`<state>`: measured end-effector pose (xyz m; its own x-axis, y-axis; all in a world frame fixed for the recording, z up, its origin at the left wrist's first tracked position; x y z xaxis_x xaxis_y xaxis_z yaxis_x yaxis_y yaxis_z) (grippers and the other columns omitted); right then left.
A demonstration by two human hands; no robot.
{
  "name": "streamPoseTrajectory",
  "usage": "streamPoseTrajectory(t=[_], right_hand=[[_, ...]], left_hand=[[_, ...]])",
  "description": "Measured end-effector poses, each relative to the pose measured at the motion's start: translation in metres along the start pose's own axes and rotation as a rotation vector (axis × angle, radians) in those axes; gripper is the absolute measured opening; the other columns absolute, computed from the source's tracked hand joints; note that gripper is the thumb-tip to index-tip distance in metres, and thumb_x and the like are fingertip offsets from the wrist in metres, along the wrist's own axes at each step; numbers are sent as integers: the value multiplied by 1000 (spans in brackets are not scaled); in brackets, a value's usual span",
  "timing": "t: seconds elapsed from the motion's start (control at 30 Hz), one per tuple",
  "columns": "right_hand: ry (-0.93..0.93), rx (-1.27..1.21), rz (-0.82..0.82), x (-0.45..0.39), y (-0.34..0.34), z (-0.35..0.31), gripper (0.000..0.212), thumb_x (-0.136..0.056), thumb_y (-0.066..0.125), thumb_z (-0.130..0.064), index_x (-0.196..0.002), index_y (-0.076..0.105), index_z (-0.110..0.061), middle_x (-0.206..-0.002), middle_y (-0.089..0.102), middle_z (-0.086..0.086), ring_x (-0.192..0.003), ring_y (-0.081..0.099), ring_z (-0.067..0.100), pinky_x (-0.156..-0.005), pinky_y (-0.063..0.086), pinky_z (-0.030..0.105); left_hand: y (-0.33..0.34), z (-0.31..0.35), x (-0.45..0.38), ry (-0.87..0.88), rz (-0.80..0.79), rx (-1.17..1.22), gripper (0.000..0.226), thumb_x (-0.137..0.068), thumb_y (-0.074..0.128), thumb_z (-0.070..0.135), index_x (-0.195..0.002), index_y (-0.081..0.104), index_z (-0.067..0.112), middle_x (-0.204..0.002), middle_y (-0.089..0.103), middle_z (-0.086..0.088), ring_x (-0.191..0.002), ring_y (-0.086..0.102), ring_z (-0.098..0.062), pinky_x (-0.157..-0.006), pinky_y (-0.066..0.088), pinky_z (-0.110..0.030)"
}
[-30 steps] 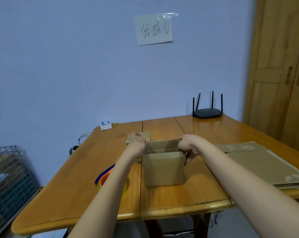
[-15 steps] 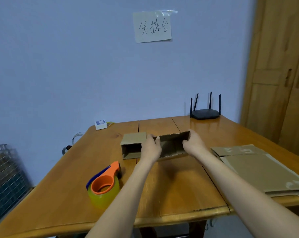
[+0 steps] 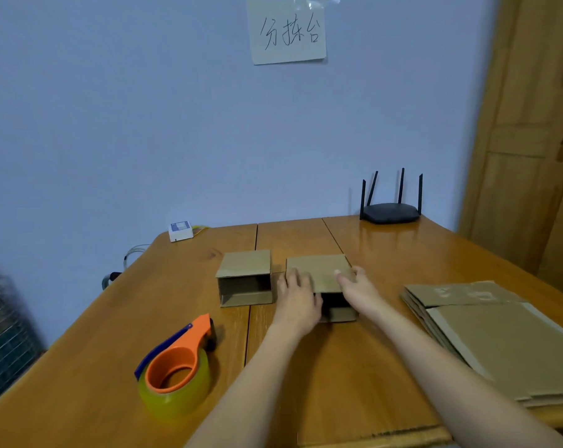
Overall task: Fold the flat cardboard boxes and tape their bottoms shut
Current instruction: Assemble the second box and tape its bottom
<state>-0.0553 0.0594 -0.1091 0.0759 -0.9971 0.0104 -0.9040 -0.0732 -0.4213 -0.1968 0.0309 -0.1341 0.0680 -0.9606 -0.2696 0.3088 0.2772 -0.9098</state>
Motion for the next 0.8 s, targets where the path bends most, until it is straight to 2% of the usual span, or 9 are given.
streamPoseTrajectory(t=[0.07,0.13,0.3,0.57,0.8], right_hand=[[-29,63,4,-10,15,3,59,-107,36,-37,-156,22,-8,-156,36,8,-143,35,28,-112,30,34],[-35,147,15,-20,27,5,61,-108,32,-36,-158,12,-9,-163,21,10,-148,26,29,-116,26,36],[-42,226,85,-46,42,7,63,-107,38,-26,-159,8,-9,-163,20,12,-143,32,31,-112,32,35],[-44,218,64,-75,58,3,64,-106,39,-24,-160,7,-11,-163,16,11,-144,32,32,-114,31,35],[-51,289,-2,-78,59,-3,66,-104,39,-33,-160,11,-12,-160,26,14,-143,33,34,-114,33,41]], left_hand=[[9,-3,-3,12,-37,-154,70,-103,27,47,-158,3,10,-165,-4,-12,-152,-9,-32,-121,-6,-54],[15,-6,-8,9,-10,-226,73,-102,19,51,-158,-3,10,-165,-6,-12,-152,-12,-29,-120,-10,-55],[16,-15,-27,-4,-3,-310,73,-101,12,54,-158,-3,10,-165,-2,-15,-152,-8,-31,-119,-12,-56],[15,-27,-50,-30,-42,-393,70,-102,7,53,-158,-1,11,-163,-2,-21,-152,-5,-35,-122,-10,-50],[7,-34,-54,-61,-74,-363,70,-102,7,54,-158,1,13,-164,-1,-18,-152,-5,-33,-121,-13,-48]])
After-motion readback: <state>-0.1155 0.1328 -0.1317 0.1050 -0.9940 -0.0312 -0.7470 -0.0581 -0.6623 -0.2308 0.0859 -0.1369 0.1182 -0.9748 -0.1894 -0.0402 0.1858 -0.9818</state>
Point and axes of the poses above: each hand's wrist, its own x-axis away from the middle knuckle, its own y-axis out of the palm, z = x × y, the point moved 1 cm from there along -x, towards the middle knuckle
